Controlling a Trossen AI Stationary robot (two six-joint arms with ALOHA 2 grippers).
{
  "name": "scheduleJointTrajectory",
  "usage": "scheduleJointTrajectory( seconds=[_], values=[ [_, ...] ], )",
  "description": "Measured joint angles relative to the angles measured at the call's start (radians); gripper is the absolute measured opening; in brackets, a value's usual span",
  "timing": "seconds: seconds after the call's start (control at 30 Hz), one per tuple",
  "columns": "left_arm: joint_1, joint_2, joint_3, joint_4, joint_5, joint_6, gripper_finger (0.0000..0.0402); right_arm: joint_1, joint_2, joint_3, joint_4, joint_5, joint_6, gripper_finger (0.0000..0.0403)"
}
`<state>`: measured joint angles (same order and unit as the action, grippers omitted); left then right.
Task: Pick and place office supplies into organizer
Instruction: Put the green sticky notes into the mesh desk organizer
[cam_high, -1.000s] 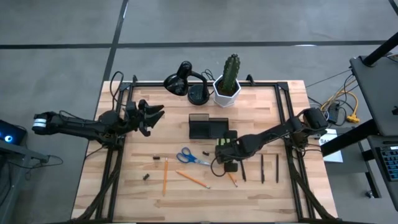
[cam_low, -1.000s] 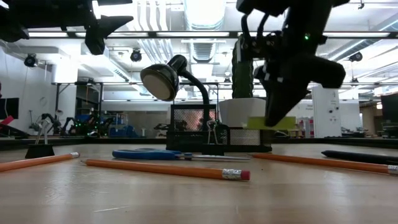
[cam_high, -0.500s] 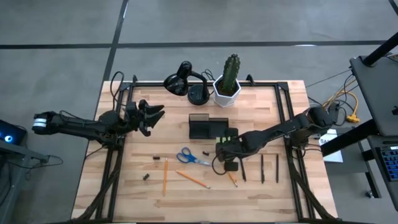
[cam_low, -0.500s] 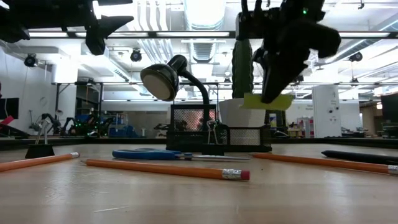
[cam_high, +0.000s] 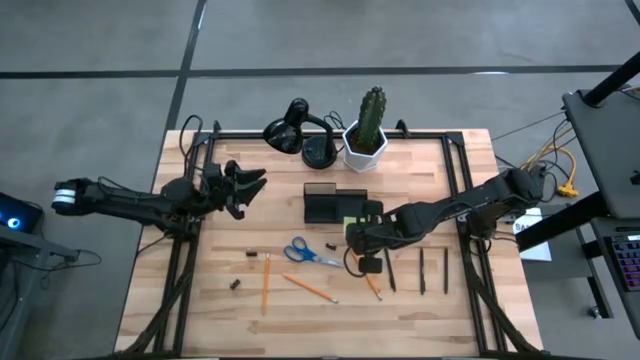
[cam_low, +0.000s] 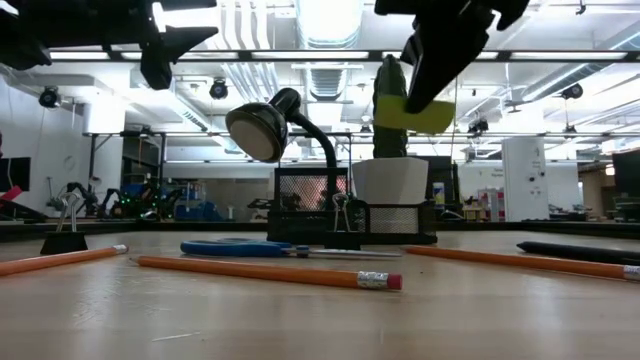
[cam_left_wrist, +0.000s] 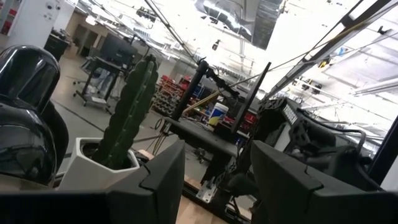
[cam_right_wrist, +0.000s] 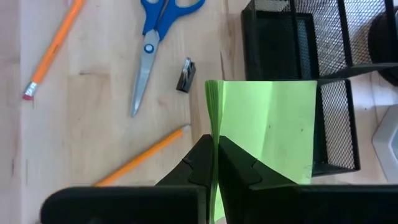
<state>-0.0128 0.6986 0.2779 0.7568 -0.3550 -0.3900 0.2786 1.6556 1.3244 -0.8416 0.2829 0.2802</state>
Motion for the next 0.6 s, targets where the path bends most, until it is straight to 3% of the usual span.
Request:
scheduleJointTrajectory(
  seconds=[0.6],
  values=[
    [0.000, 0.001, 0.000, -0.002, 0.000, 0.001, 0.0168, -0.060, 0.001, 0.005, 0.009, 0.008, -0.101, 0.0009]
  ],
)
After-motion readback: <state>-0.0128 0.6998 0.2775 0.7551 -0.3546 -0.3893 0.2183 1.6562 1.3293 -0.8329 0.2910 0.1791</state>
